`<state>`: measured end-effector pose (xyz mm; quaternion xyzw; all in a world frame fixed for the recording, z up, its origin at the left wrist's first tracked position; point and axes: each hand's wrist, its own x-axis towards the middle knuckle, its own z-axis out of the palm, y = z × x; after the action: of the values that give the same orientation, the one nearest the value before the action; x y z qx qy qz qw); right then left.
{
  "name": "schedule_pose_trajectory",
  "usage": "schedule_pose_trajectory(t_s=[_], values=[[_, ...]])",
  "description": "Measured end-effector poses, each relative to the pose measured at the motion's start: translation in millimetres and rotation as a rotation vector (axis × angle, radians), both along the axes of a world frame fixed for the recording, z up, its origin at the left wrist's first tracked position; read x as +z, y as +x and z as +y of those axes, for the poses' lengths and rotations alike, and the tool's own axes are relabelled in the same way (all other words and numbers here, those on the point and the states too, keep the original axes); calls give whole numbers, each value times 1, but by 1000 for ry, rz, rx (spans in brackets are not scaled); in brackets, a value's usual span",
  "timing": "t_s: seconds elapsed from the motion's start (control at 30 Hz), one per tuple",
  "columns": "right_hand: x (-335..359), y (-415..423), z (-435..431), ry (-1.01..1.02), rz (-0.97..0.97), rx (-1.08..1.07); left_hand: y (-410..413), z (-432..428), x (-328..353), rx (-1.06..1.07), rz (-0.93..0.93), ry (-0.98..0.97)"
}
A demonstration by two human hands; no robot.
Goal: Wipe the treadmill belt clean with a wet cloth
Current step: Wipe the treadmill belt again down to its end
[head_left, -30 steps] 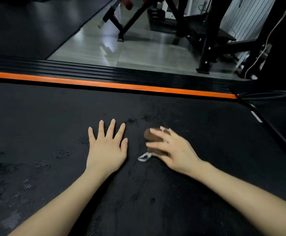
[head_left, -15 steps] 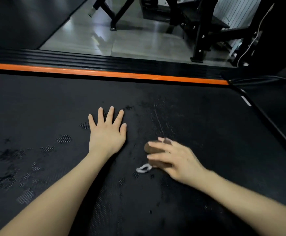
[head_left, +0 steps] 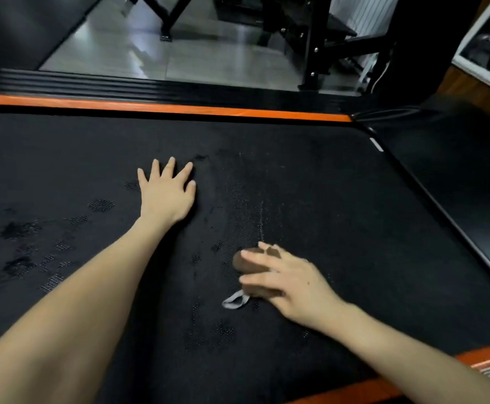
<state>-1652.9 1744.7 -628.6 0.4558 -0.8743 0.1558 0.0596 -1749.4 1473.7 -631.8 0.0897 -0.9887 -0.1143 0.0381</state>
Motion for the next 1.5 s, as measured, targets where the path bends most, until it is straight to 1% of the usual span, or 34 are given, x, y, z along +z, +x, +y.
schedule_pose_trajectory(t_s=[0.03,0.07,0.13,0.17,0.2,0.23,0.27,0.33,0.4,0.43,0.47,0.5,0.57,0.6,0.63,0.67,0.7,0.77,0.83,0.87,0.93,1.0,1.07,1.13,1.17,1.3,1.33,1.37,1.43,1.5], values=[[1,-11,11,14,34,-73,6,0,4,-17,32,26],[2,-24,21,-10,36,-218,16,1,8,-41,51,34],[7,-44,34,-99,-35,-571,42,3,13,-121,65,-1],[7,-44,34,-132,-73,-687,57,4,14,-166,63,-25],[6,-38,28,-153,-84,-728,71,4,15,-205,52,-44],[3,-25,17,-178,-73,-719,85,4,15,-234,33,-56],[3,-6,3,-188,-49,-653,97,3,12,-252,14,-65],[1,38,-17,-168,-107,-435,112,2,3,-265,-12,-84],[3,67,-12,-136,-188,-252,120,2,-6,-262,-30,-99],[5,70,4,-105,-188,-221,123,2,-9,-256,-32,-104],[6,69,25,-80,-156,-248,123,1,-12,-249,-27,-110],[7,67,48,-88,-142,-339,123,2,-13,-245,-22,-113],[14,61,90,-125,-173,-617,123,4,-13,-239,-10,-108],[18,60,102,-145,-194,-746,123,6,-13,-234,-8,-102],[20,59,104,-170,-208,-832,123,7,-13,-228,-9,-103],[19,59,98,-180,-190,-856,123,8,-14,-226,-15,-113],[18,62,85,-166,-159,-823,123,9,-14,-226,-21,-126],[15,73,44,-126,-118,-602,122,8,-15,-220,-18,-135],[13,89,4,-83,-216,-350,121,8,-15,-224,-18,-123],[12,94,-9,-71,-260,-270,121,7,-15,-228,-15,-110],[18,90,-14,-84,-276,-246,122,3,-13,-242,-5,-71],[25,83,-2,-143,-263,-303,123,-1,-8,-245,32,17],[28,79,8,-78,-245,-300,123,-7,-1,-200,103,118],[22,78,7,48,-230,-229,123,-14,4,-138,133,91],[18,76,6,80,-213,-188,122,-19,5,-114,114,53],[5,50,4,21,-47,-23,121,-30,-5,-86,-48,-96],[3,36,3,7,-9,-30,120,-31,-8,-87,-61,-106],[2,17,0,-13,23,-81,119,-31,-9,-86,-66,-109],[0,-26,-7,-60,23,-314,119,-30,-9,-84,-69,-115],[3,-57,-23,-81,-39,-569,118,-29,-9,-85,-76,-122]])
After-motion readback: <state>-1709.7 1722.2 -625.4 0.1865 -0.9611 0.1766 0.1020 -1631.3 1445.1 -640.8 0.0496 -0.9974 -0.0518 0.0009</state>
